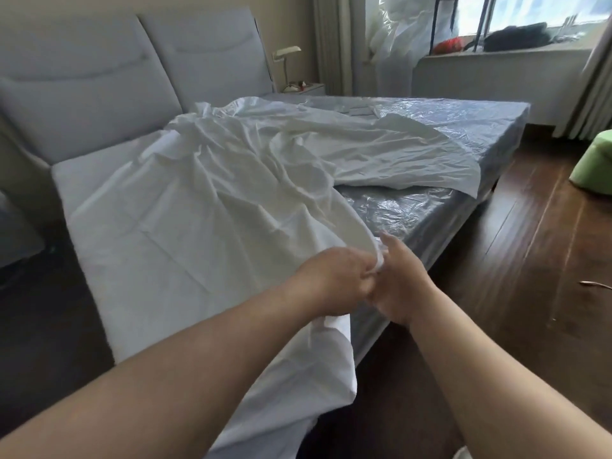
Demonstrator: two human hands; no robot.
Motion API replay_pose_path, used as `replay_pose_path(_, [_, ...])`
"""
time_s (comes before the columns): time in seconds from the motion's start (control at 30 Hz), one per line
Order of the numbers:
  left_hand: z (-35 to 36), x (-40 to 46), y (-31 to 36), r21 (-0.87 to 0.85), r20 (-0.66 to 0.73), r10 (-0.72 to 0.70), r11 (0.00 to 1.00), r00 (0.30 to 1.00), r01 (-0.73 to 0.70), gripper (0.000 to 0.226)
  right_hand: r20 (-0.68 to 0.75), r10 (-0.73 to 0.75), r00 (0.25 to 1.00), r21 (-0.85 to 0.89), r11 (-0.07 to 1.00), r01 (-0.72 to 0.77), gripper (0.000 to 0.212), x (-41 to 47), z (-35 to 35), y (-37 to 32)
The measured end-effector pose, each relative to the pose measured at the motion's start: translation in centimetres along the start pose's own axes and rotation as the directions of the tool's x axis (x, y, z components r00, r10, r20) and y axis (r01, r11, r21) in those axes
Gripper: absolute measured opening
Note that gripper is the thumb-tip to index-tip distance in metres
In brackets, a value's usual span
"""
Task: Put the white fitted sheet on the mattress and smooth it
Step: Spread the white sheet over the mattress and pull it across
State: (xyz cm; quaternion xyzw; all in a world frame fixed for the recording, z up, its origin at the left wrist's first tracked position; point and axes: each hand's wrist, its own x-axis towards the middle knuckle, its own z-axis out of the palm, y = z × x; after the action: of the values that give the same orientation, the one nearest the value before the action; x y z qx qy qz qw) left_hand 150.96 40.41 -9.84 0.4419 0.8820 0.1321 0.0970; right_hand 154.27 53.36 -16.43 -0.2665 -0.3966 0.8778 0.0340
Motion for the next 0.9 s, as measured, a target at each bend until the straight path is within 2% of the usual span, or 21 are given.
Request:
replay_pose_path(0.03, [0.2,-0.2,0.3,0.032,0.047,0.038,0.999,0.998,-0.04,0.031,0.09,0.036,0.995,0.022,0.999,-0.038,0.062,0.3,-0.3,-0.2])
replay_pose_path(0.1, [0.6,-0.5,0.7,0.074,0.092,0.084,0.993,0.992,-0.091,0.029,0.16,0.072,0.984,0.02,0.997,-0.076,0.061,0.6,-0.8,-0.5])
replay_pose_path(0.2, [1.2,-0.8,1.3,0.069,0.107,0.133,0.988,0.985,-0.141,0.022,0.02,0.147,0.989,-0.043,0.988,-0.146,0.046,0.6,-0.8,-0.6])
replay_pose_path(0.23, [1.5,-0.8,1.4,0.058,0.127,0.14,0.987,0.982,-0.149,0.023,-0.053,0.12,0.991,-0.082,0.989,-0.124,0.038,0.5,-0.8,-0.6])
replay_pose_path(0.3, [2.1,-0.8,1.5,0.013,0.186,0.151,0.988,0.971,-0.156,0.021,-0.241,-0.043,0.97,-0.25,0.968,-0.019,0.024,0.9,-1.5,-0.6])
replay_pose_path(0.37, [2.7,-0.9,1.3,-0.043,0.236,0.141,0.99,0.961,-0.135,0.029,-0.345,-0.228,0.911,-0.473,0.88,0.041,0.021,1.0,-2.6,-0.9])
replay_pose_path(0.4, [2.9,-1.0,1.1,-0.072,0.23,0.12,0.992,0.966,-0.106,0.039,-0.369,-0.289,0.883,-0.527,0.848,0.057,0.022,1.1,-3.4,-1.2])
replay_pose_path(0.47, [3.5,-0.9,0.1,-0.076,0.159,0.061,0.996,0.985,-0.05,0.047,-0.416,-0.351,0.839,-0.483,0.867,0.123,0.022,1.0,-5.0,-2.3])
replay_pose_path(0.53, [4.1,-1.0,-1.6,0.001,0.099,-0.003,1.0,0.995,0.003,0.051,-0.46,-0.439,0.771,-0.333,0.891,0.309,0.02,0.4,-6.2,-4.1])
replay_pose_path(0.57, [4.4,-1.1,-2.6,0.062,0.093,-0.043,0.997,0.995,0.037,0.056,-0.482,-0.499,0.72,-0.282,0.867,0.412,0.021,-0.2,-6.6,-5.3])
replay_pose_path(0.67, [5.2,-2.2,-5.7,0.21,0.149,-0.221,0.96,0.964,0.188,0.075,-0.597,-0.65,0.47,-0.151,0.666,0.731,0.023,-1.5,-7.6,-8.6])
replay_pose_path(0.7, [5.5,-2.7,-6.7,0.228,0.184,-0.277,0.945,0.943,0.233,0.081,-0.633,-0.661,0.403,-0.151,0.616,0.773,0.023,-1.7,-8.0,-8.9])
replay_pose_path(0.73, [5.9,-3.1,-7.6,0.237,0.222,-0.317,0.935,0.922,0.264,0.086,-0.661,-0.659,0.359,-0.198,0.615,0.764,0.022,-1.8,-8.5,-9.0])
replay_pose_path(0.8, [6.7,-3.9,-8.8,0.267,0.293,-0.353,0.923,0.889,0.278,0.094,-0.725,-0.586,0.362,-0.314,0.749,0.584,0.026,-0.9,-10.8,-7.7])
replay_pose_path(0.87, [7.6,-4.5,-9.2,0.312,0.305,-0.358,0.913,0.882,0.262,0.095,-0.787,-0.388,0.48,-0.277,0.917,0.287,0.034,0.4,-14.5,-5.3])
replay_pose_path(0.9, [7.9,-4.6,-9.2,0.341,0.284,-0.353,0.906,0.892,0.25,0.092,-0.801,-0.25,0.544,-0.225,0.968,0.114,0.042,1.0,-15.9,-4.2])
